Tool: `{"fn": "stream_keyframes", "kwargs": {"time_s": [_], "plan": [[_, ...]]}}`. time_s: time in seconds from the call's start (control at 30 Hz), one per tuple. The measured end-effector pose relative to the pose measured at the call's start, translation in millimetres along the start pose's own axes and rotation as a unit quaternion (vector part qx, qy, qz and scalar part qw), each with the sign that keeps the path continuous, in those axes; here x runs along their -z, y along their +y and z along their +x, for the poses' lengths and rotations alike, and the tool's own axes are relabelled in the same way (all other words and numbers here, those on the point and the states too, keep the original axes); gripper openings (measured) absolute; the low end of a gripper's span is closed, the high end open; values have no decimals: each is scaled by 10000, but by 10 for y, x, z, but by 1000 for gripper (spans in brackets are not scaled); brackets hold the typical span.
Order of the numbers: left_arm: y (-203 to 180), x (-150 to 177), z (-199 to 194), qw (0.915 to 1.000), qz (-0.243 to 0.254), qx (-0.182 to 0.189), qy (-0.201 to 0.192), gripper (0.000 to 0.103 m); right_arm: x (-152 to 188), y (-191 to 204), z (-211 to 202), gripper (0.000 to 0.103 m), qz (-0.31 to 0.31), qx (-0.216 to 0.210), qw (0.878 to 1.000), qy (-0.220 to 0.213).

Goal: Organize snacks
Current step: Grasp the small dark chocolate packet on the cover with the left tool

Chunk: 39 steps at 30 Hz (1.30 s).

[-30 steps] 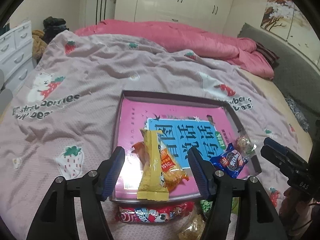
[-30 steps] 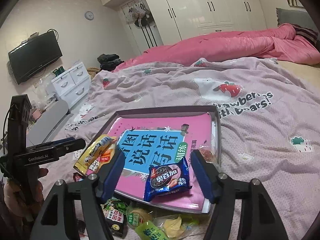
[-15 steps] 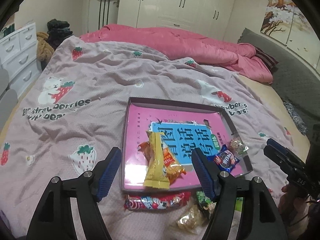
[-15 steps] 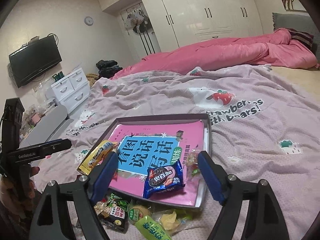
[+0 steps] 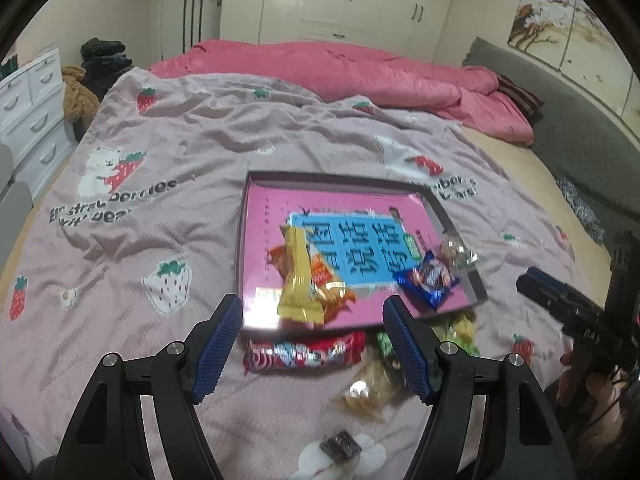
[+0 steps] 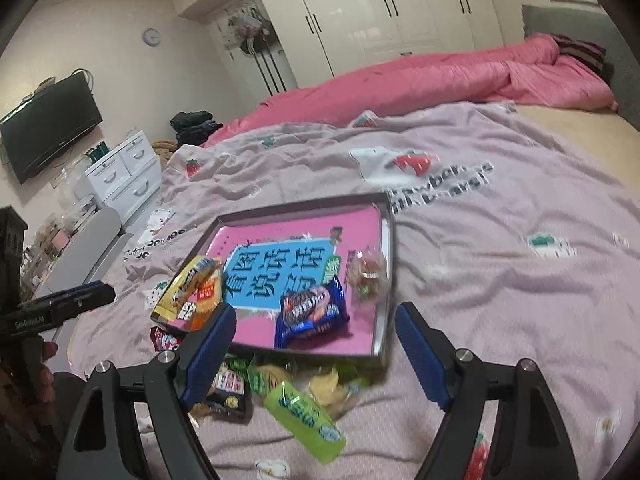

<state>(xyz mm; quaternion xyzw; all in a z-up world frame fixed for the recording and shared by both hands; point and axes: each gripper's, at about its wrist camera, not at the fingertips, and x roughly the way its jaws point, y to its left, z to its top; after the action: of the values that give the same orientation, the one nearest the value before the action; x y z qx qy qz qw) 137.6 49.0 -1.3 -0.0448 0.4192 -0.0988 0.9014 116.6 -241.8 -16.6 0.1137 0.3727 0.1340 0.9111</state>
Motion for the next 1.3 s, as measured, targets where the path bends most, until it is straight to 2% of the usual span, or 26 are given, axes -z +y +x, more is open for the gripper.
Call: {"fn": "stream_keyframes", "kwargs": {"time_s": [0.3, 0.5, 0.77, 1.03, 1.07, 1.13, 1.3], "plan": [[46, 361, 124, 9971, 91, -56, 758, 74, 138, -66, -55, 81, 317, -66, 9992, 228], [-33, 666, 234, 9913, 100, -23, 1311, 74, 204, -56, -75, 81, 360, -67, 9987, 355], [-125, 852, 321, 9870, 83, -2, 1607, 74, 281, -124, -63, 81, 594, -29, 9968, 531], [-130, 1016, 448, 9797, -156, 97, 1998, 74, 343, -172, 46, 81, 720, -17, 9944, 779], [-132, 1032, 456, 9790, -171, 97, 2027, 73, 349, -160, 60, 81, 698, -19, 9943, 808], [-152, 1060, 480, 9780, -168, 105, 2079, 61, 361, -140, 88, 81, 661, -37, 9941, 860], [-199, 1060, 565, 9761, -190, 155, 2158, 47, 396, -106, 167, 81, 577, -51, 9933, 999]]}}
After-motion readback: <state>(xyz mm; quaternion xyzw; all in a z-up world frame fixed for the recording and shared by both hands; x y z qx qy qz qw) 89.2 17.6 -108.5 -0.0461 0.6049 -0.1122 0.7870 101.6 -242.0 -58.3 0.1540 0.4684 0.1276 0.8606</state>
